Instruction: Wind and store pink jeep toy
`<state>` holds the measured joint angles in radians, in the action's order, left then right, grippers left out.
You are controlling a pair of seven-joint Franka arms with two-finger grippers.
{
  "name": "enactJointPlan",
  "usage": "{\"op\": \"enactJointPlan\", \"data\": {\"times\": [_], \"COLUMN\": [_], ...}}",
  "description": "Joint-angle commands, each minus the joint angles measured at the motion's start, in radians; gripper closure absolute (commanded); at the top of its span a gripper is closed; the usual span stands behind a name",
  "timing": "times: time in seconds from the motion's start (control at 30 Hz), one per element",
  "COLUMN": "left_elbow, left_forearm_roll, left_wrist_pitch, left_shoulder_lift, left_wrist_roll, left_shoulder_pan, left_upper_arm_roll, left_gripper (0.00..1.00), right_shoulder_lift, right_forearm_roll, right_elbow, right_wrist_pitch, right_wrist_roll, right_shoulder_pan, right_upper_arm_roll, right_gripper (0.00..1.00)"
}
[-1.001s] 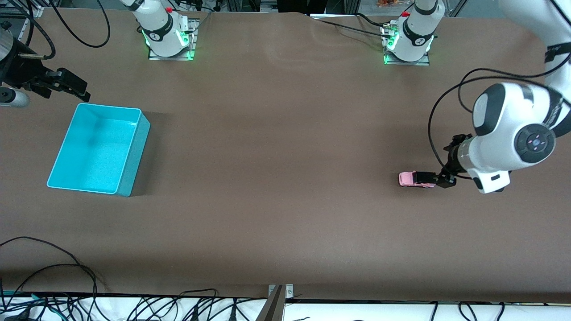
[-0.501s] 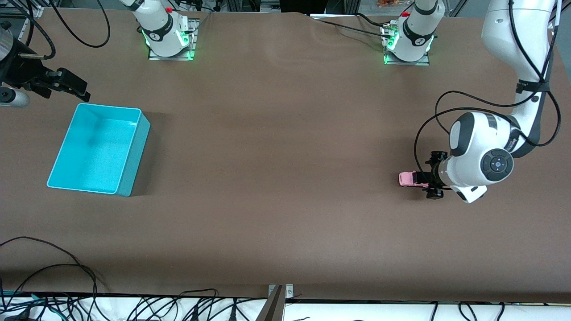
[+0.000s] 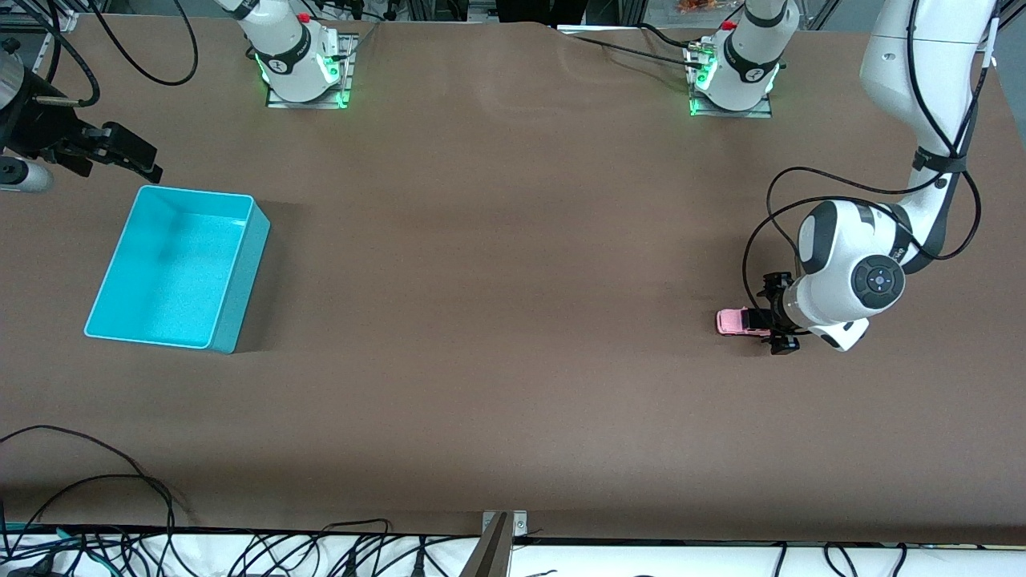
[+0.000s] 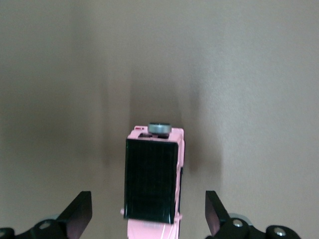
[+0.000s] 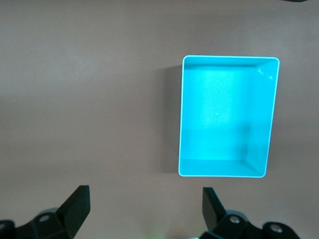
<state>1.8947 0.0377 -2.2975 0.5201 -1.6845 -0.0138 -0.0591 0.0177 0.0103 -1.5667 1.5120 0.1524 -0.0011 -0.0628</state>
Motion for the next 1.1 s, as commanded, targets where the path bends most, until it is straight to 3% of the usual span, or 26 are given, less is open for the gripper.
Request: {"op": "enactJointPlan", "data": {"times": [0.0, 0.07, 0.2, 0.27, 0.3, 0.47, 0.77, 1.07], "left_elbow": [0.047, 0.052, 0.055, 0.055, 0.055, 0.053, 0.050, 0.030], "left_forearm_roll": [0.028, 0.030, 0.030, 0.030, 0.030, 0.030, 0.028, 0.028], "left_wrist_pitch": [-0.045, -0.046, -0.054, -0.054, -0.054, -0.054, -0.051, -0.004], "left_shoulder_lift": [-0.028, -0.026, -0.020, -0.019, -0.019, -0.015, -0.012, -0.057], "left_wrist_roll": [-0.037, -0.037, -0.035, -0.029, -0.026, -0.026, -0.038, -0.055], "left_shoulder_pan": [-0.012, -0.014, -0.014, -0.014, -0.014, -0.012, -0.006, 0.014], "left_upper_arm_roll": [-0.005, -0.005, -0.007, -0.007, -0.007, -0.007, -0.007, -0.015], "left_gripper": [0.00, 0.01, 0.14, 0.22, 0.38, 0.45, 0.87, 0.90], "right_shoulder_lift": [0.015, 0.015, 0.015, 0.015, 0.015, 0.015, 0.015, 0.015], "right_forearm_roll": [0.011, 0.011, 0.011, 0.011, 0.011, 0.011, 0.011, 0.011], "right_elbow": [-0.006, -0.006, -0.006, -0.006, -0.006, -0.006, -0.003, -0.003], "right_wrist_pitch": [-0.010, -0.010, -0.013, -0.015, -0.016, -0.016, -0.023, -0.023], "right_wrist_roll": [-0.001, -0.001, -0.001, -0.001, -0.001, -0.001, 0.001, -0.001], "right_shoulder_pan": [-0.007, -0.007, -0.007, -0.007, -0.007, -0.008, -0.007, -0.008], "right_upper_arm_roll": [-0.006, -0.006, -0.006, -0.006, -0.006, -0.005, -0.008, -0.014], "right_gripper": [0.00, 0.00, 0.00, 0.00, 0.00, 0.00, 0.00, 0.00]}}
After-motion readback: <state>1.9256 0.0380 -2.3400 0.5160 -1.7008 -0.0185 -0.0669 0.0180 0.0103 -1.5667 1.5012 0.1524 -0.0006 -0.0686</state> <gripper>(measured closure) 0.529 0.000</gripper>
